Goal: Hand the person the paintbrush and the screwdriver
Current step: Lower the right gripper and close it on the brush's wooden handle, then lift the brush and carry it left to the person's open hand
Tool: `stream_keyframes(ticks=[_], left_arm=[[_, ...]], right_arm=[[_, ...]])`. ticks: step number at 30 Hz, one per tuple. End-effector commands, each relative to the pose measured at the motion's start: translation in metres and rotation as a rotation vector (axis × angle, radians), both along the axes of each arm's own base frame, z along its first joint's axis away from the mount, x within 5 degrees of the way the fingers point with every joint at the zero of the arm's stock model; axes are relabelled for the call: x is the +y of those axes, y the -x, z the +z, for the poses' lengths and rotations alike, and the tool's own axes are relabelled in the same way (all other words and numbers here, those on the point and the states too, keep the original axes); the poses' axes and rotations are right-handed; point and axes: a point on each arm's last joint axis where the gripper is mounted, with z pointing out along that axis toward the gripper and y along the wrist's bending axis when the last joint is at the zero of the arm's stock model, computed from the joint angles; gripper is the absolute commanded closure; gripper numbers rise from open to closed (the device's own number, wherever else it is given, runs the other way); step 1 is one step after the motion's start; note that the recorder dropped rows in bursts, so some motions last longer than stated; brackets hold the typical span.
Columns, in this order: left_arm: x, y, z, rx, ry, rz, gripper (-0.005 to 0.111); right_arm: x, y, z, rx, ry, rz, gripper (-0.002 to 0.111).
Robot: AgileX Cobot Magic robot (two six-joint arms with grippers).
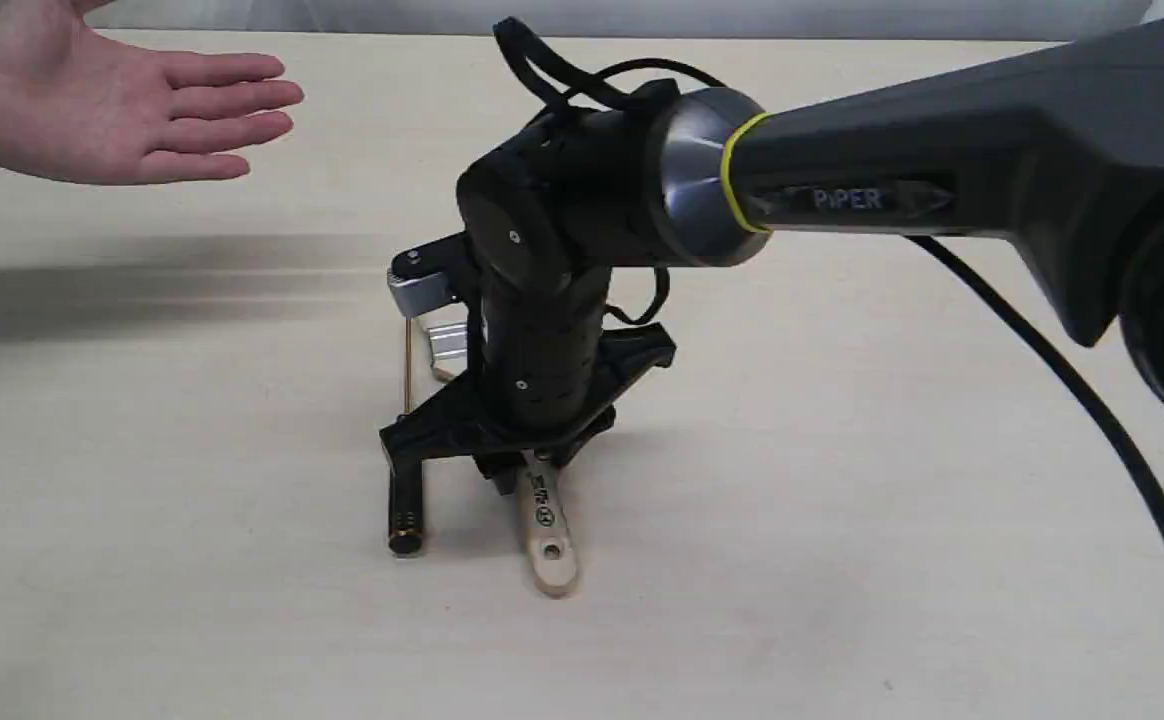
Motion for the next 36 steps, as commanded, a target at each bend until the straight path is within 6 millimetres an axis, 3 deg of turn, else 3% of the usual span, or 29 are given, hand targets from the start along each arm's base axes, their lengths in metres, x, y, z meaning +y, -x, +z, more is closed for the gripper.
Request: stream_keyframes(ticks=[1,9,36], left_arm=[[-0.001,0.0,0.0,-0.012,0.001,-0.009,0.107],[-0.001,0.0,0.0,-0.011,0.004,-0.009,0.107],[-0.001,0.0,0.0,-0.012,0.002,-0.009,0.107]], right_arm=[[-0.002,-0.001,-0.001,-0.003,0.01,0.012,0.08],[-0.007,-0.003,0.001,-0.031,0.067,0.056,0.104],[-0.01,0.006,0.12,-0.29,-0.209,0.131,0.104]])
